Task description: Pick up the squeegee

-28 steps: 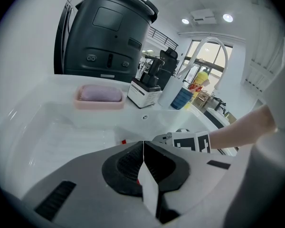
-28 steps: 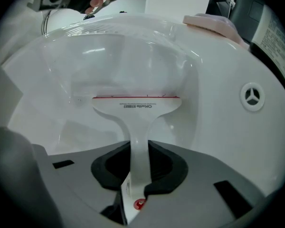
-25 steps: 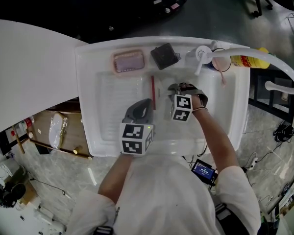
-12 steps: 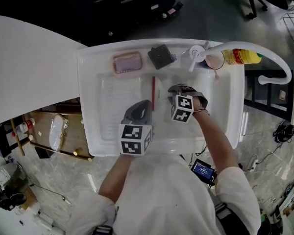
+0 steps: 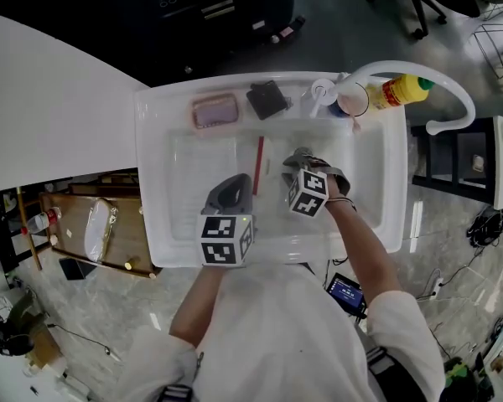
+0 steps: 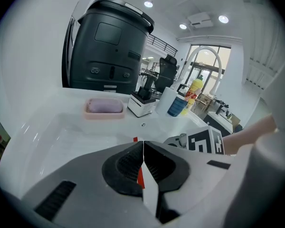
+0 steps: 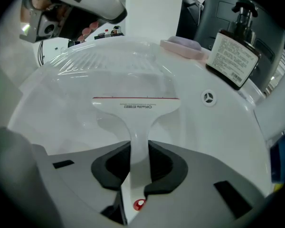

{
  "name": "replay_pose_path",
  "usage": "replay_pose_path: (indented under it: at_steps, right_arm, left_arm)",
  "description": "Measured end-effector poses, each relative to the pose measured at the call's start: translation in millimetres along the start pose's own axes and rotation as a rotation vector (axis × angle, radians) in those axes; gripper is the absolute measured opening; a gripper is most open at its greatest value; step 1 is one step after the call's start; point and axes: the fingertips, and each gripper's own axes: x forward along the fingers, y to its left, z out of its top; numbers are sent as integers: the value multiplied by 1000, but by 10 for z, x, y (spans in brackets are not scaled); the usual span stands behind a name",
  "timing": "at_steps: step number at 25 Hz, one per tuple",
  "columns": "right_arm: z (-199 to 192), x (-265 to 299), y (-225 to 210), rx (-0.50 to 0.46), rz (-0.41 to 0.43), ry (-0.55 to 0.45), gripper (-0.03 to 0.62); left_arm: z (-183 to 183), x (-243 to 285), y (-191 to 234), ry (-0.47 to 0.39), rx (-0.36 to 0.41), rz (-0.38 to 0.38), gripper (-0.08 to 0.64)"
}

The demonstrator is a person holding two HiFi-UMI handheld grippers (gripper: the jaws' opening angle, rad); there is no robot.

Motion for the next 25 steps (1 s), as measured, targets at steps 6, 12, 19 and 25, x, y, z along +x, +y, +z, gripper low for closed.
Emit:
replay_pose_path:
  at_steps: [6, 12, 19, 25]
  right_arm:
    - [52, -155, 43, 33, -31, -29, 83]
    - [67, -310, 51, 69, -59, -55, 83]
    - [98, -513, 12, 124, -112, -91, 83]
    - [86, -662, -3, 168, -153, -116, 83]
  left_arm:
    - [-23, -105, -85, -18, 2, 4, 28]
    - [-55, -192, -178, -29, 3, 8, 28]
    - [-48, -271, -222, -48, 11, 10, 28]
    - [-22, -294, -343, -67, 17, -4, 28]
